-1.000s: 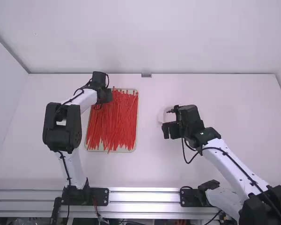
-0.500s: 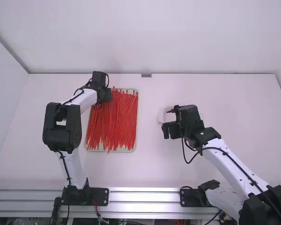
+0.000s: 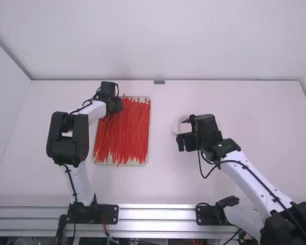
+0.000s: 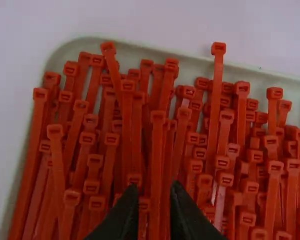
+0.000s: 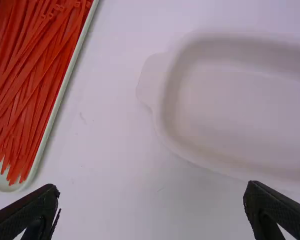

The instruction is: Fasten the cable tie

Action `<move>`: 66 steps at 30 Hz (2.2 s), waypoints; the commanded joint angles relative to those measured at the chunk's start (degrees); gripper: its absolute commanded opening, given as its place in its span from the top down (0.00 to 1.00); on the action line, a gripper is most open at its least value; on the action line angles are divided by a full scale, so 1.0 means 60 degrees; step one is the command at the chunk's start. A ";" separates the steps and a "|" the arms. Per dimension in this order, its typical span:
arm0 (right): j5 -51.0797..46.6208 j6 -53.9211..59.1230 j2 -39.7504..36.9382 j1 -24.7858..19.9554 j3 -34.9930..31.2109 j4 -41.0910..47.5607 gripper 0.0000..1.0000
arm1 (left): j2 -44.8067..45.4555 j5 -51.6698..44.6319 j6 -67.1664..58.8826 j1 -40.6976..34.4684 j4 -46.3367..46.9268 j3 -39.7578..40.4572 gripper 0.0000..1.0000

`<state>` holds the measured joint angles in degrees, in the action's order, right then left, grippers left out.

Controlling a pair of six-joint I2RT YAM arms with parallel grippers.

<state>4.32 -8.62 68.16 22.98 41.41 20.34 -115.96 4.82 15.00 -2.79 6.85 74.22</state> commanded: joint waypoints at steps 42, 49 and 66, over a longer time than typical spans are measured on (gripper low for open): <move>-0.0011 -0.0015 -0.0109 -0.0022 0.0280 -0.0011 0.01 | 0.0055 0.0353 -0.0331 0.0087 -0.2229 -0.1399 0.78; -0.0015 -0.0015 -0.0109 -0.0022 0.0280 -0.0025 0.01 | -0.0211 0.0372 -0.0328 0.0087 -0.2350 -0.1402 0.79; -0.0229 -0.0015 -0.0109 -0.0011 0.0284 -0.0073 0.01 | -0.0423 0.0390 -0.0324 0.0087 -0.1617 -0.0918 0.84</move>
<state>3.88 -8.62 68.16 22.98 41.39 19.92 -117.84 6.39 13.65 -2.79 -3.49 67.57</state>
